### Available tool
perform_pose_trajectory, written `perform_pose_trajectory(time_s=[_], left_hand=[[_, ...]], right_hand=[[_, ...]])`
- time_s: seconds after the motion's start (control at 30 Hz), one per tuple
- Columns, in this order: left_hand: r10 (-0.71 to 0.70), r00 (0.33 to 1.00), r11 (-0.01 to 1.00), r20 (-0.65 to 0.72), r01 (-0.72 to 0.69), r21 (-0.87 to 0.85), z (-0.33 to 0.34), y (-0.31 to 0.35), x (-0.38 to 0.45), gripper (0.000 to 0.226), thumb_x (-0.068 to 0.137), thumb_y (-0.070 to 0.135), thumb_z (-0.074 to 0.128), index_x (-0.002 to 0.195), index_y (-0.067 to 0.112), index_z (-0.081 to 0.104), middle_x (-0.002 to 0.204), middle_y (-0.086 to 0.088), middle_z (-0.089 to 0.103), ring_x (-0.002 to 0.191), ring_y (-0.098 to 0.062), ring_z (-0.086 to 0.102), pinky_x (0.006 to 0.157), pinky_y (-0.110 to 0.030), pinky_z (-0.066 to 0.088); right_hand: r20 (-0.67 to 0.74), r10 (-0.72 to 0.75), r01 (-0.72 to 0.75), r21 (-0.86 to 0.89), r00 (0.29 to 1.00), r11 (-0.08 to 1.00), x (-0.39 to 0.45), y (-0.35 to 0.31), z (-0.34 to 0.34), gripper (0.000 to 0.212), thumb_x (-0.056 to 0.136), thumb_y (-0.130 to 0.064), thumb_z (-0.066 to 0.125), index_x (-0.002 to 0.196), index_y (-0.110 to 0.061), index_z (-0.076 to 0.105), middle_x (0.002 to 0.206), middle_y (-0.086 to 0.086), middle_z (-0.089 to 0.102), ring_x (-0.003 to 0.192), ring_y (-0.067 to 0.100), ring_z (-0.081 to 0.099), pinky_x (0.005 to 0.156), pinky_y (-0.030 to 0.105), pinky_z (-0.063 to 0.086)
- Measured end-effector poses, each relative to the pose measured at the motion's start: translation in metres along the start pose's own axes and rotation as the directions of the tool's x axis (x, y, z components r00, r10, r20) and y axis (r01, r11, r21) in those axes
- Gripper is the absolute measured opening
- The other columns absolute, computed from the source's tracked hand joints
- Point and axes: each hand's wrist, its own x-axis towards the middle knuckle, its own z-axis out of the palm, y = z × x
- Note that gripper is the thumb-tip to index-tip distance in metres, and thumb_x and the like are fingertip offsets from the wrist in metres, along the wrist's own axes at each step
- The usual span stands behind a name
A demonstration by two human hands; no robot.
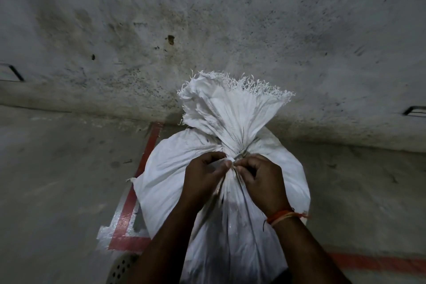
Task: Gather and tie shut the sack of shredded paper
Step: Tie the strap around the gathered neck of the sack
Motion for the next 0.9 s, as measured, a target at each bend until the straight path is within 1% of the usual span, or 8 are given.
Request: perform_pose_trajectory(time_s=[0.07, 0.17, 0.3, 0.5, 0.7, 0.77, 0.83, 0.9], left_hand=[[-0.118, 0.993, 0.966, 0.028, 0.121, -0.229, 0.001, 0.007, 0.001, 0.015, 0.093, 0.024, 0.07, 0.091, 0.012, 0.08, 0.096, -0.008, 0.08, 0.1, -0.024, 0.074, 0.091, -0.041, 0.057], [-0.325, 0.944, 0.821, 0.055, 0.311, -0.479, 0.001, 0.016, 0.005, 0.02, 0.098, 0.011, 0.06, 0.096, 0.001, 0.077, 0.095, -0.012, 0.078, 0.092, -0.024, 0.075, 0.077, -0.028, 0.06], [-0.411, 0.908, 0.792, 0.084, 0.401, -0.459, -0.001, 0.015, 0.008, 0.016, 0.096, 0.002, 0.06, 0.103, -0.001, 0.074, 0.093, -0.012, 0.077, 0.084, -0.021, 0.075, 0.064, -0.02, 0.06], [-0.441, 0.874, 0.747, 0.203, 0.483, -0.457, -0.002, 0.013, 0.012, 0.004, 0.091, 0.0, 0.068, 0.092, 0.001, 0.072, 0.067, -0.012, 0.067, 0.043, -0.01, 0.058, 0.037, -0.015, 0.042], [-0.437, 0.894, 0.808, 0.097, 0.437, -0.396, 0.002, 0.006, 0.014, 0.012, 0.085, 0.009, 0.077, 0.086, -0.002, 0.075, 0.061, -0.015, 0.058, 0.04, -0.016, 0.037, 0.041, -0.021, 0.024], [-0.429, 0.901, 0.825, 0.059, 0.417, -0.381, 0.003, 0.006, 0.014, 0.01, 0.085, 0.008, 0.077, 0.08, 0.0, 0.075, 0.059, -0.014, 0.058, 0.035, -0.012, 0.038, 0.037, -0.016, 0.025], [-0.409, 0.912, 0.849, 0.039, 0.396, -0.351, 0.004, 0.005, 0.013, 0.011, 0.085, 0.008, 0.077, 0.079, 0.0, 0.074, 0.06, -0.016, 0.058, 0.034, -0.011, 0.039, 0.036, -0.016, 0.027], [-0.4, 0.916, 0.86, 0.024, 0.384, -0.335, 0.004, 0.004, 0.012, 0.012, 0.084, 0.009, 0.078, 0.08, -0.002, 0.075, 0.061, -0.016, 0.06, 0.036, -0.011, 0.042, 0.036, -0.016, 0.029]], right_hand=[[-0.011, -0.003, 0.003, -0.001, 1.0, 1.0, 0.0, 0.0, 0.001, 0.008, 0.084, -0.013, 0.073, 0.086, -0.021, 0.076, 0.085, -0.007, 0.071, 0.085, 0.004, 0.064, 0.082, 0.027, 0.055], [-0.028, -0.004, 0.005, 0.019, 1.0, 1.0, -0.001, 0.001, 0.002, 0.005, 0.082, -0.013, 0.076, 0.083, -0.018, 0.075, 0.082, -0.008, 0.071, 0.083, 0.004, 0.065, 0.08, 0.03, 0.056], [-0.014, 0.032, -0.032, 0.01, 0.999, 0.999, -0.002, 0.004, 0.003, 0.006, 0.081, -0.019, 0.078, 0.083, -0.019, 0.072, 0.081, -0.009, 0.071, 0.081, 0.003, 0.065, 0.078, 0.029, 0.057], [-0.031, 0.075, -0.074, 0.021, 0.997, 0.997, -0.003, 0.003, 0.005, 0.014, 0.078, -0.021, 0.081, 0.077, -0.021, 0.068, 0.075, -0.011, 0.07, 0.076, 0.0, 0.066, 0.072, 0.023, 0.056], [-0.029, 0.163, -0.16, 0.104, 0.986, 0.982, -0.005, 0.004, 0.013, 0.016, 0.076, -0.021, 0.083, 0.077, -0.022, 0.067, 0.074, -0.008, 0.07, 0.074, 0.002, 0.066, 0.07, 0.019, 0.055], [0.01, 0.287, -0.276, 0.31, 0.958, 0.91, -0.004, 0.003, 0.014, 0.013, 0.078, -0.022, 0.081, 0.081, -0.018, 0.069, 0.075, 0.0, 0.073, 0.074, 0.007, 0.07, 0.074, 0.025, 0.059], [0.115, 0.391, -0.39, 0.521, 0.913, 0.759, -0.003, 0.002, 0.015, 0.015, 0.082, -0.022, 0.078, 0.085, -0.01, 0.071, 0.075, 0.006, 0.075, 0.072, 0.015, 0.072, 0.075, 0.035, 0.06], [0.178, 0.432, -0.449, 0.581, 0.884, 0.679, -0.002, 0.003, 0.016, 0.016, 0.083, -0.02, 0.078, 0.087, -0.005, 0.072, 0.072, 0.009, 0.074, 0.067, 0.016, 0.07, 0.073, 0.035, 0.057]])
